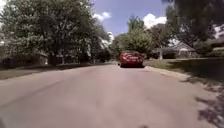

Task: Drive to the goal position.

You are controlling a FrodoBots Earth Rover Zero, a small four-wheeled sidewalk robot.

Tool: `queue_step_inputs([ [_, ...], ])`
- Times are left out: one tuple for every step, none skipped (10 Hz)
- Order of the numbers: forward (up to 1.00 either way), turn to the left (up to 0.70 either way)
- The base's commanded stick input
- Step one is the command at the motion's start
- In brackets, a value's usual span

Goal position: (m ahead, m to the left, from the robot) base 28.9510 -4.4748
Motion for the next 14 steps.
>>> queue_step_inputs([
  [0.85,0.00],
  [0.85,0.00],
  [0.85,0.00],
  [0.85,0.00],
  [0.85,0.00],
  [0.85,0.00],
  [0.85,0.00],
  [0.85,0.00],
  [0.85,0.00],
  [0.85,0.00],
  [0.85,0.00],
  [0.85,0.00],
  [0.85,0.00],
  [0.85,0.00],
])
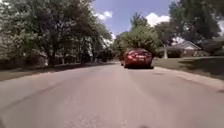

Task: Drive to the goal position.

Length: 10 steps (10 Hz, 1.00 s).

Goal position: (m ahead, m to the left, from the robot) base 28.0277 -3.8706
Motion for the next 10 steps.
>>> queue_step_inputs([
  [0.85,0.00],
  [0.85,0.00],
  [0.85,0.00],
  [0.85,-0.10],
  [0.85,-0.24],
  [0.85,-0.34],
  [0.85,-0.34],
  [0.85,-0.30],
  [0.85,-0.21],
  [0.85,-0.09],
])
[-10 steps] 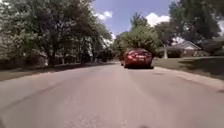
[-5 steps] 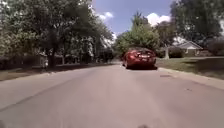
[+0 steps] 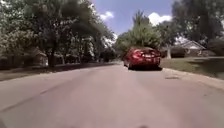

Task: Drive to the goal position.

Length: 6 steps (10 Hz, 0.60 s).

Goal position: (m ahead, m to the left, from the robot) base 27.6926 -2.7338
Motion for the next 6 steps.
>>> queue_step_inputs([
  [0.85,0.00],
  [0.85,0.00],
  [0.85,0.00],
  [0.85,0.00],
  [0.85,0.00],
  [0.85,0.00],
])
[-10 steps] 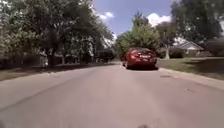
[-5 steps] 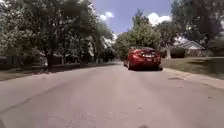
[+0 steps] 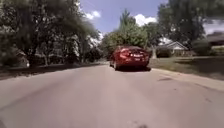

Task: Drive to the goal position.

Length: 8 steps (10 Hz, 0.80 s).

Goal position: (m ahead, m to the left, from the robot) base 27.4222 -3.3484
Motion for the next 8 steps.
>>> queue_step_inputs([
  [0.85,0.00],
  [0.85,0.00],
  [0.85,0.00],
  [0.85,0.00],
  [0.85,0.00],
  [0.85,0.00],
  [0.85,0.00],
  [0.85,0.00],
])
